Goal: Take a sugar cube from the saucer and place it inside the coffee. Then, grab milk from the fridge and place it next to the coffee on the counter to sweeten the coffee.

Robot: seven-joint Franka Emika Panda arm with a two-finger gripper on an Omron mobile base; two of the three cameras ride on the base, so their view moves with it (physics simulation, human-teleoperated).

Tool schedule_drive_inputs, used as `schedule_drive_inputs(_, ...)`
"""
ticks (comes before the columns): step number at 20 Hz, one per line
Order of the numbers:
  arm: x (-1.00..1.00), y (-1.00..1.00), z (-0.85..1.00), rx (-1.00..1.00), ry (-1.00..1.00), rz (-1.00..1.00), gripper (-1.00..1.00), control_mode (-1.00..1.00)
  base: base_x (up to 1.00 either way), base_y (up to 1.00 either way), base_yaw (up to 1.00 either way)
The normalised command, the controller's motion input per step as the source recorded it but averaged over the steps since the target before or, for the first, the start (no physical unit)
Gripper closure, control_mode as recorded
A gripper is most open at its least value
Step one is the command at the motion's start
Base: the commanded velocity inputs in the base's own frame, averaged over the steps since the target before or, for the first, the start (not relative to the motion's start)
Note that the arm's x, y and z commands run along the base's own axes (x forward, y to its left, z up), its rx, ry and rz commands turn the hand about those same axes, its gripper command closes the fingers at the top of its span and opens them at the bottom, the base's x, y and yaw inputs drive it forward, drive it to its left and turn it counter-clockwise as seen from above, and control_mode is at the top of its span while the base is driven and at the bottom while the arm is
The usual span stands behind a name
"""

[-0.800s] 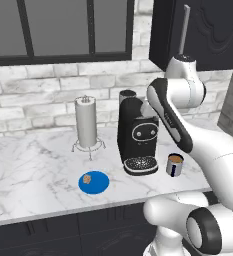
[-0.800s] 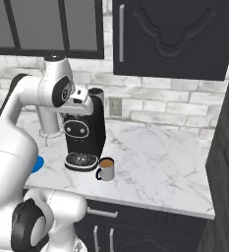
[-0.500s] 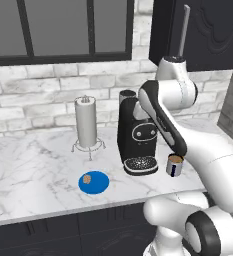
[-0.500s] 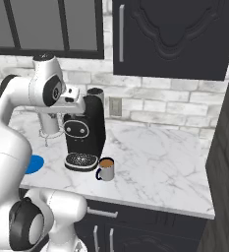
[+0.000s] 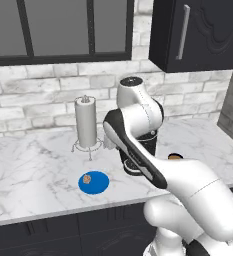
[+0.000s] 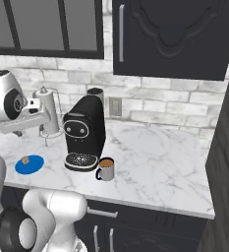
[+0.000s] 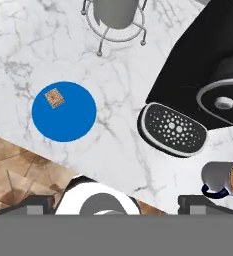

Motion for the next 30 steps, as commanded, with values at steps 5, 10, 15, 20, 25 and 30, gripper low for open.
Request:
schedule_drive_inputs(5,-0.20,1.00,-0.71,-0.01,0.20,0.20,-1.00,-1.00,0.00,0.00,0.00)
schedule_drive_inputs(10,0.00,0.79,-0.55,0.04,0.26,0.16,-1.00,-1.00,0.00,0.00,0.00)
schedule_drive_inputs(15,0.11,0.29,-0.31,-0.04,0.09,0.03,-1.00,-1.00,0.00,0.00,0.00)
schedule_drive_inputs(20,0.35,0.02,-0.45,0.00,0.00,-0.22,-1.00,-1.00,0.00,0.00,0.00)
schedule_drive_inputs(25,0.36,-0.02,-0.37,0.02,0.00,-0.37,-1.00,-1.00,0.00,0.00,0.00)
schedule_drive_inputs(30,0.41,0.00,-0.22,0.08,0.00,-0.37,-1.00,-1.00,0.00,0.00,0.00)
